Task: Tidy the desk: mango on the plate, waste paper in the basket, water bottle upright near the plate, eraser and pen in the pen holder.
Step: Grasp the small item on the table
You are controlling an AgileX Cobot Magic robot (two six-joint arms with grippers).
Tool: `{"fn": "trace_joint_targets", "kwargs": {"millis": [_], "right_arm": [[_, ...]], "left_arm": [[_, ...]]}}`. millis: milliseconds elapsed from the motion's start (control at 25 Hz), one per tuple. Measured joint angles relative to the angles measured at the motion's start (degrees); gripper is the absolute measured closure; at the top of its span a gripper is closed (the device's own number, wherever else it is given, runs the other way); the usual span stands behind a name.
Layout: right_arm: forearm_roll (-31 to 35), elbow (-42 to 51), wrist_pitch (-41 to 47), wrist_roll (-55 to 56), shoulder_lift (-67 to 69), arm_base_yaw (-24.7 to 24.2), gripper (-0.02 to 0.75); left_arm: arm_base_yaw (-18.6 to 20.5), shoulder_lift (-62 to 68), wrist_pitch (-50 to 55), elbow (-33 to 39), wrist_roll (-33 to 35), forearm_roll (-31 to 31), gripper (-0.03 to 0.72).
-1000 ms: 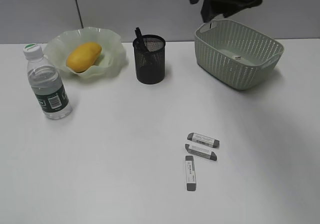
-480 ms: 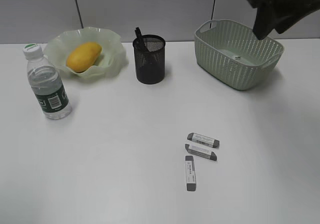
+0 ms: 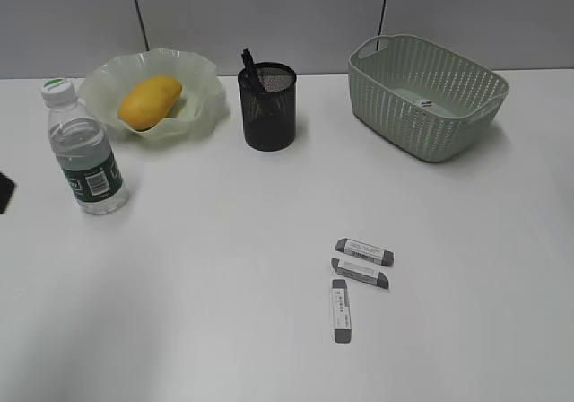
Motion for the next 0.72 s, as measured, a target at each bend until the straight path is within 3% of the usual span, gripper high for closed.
{"fn": "trace_joint_targets", "kwargs": {"millis": [240,560,720], "right_arm": [[0.0,6.6,0.1,-0.2,-7.6,-5.0,0.383],[0.3,13.9,0.2,-0.2,-18.4,-5.5,0.384],[2.8,16.2,0.3,-0.2,-22.5,-5.5,0.384]], "left_arm": [[-4.9,17.7,-2.1,-7.5,-5.6,-1.2,0.243],[-15.0,36.9,-4.2,-19.6,-13.1,-2.1,0.243],[-17.6,43.8,-6.1,-23.7,-17.9,-4.3,0.247]]}}
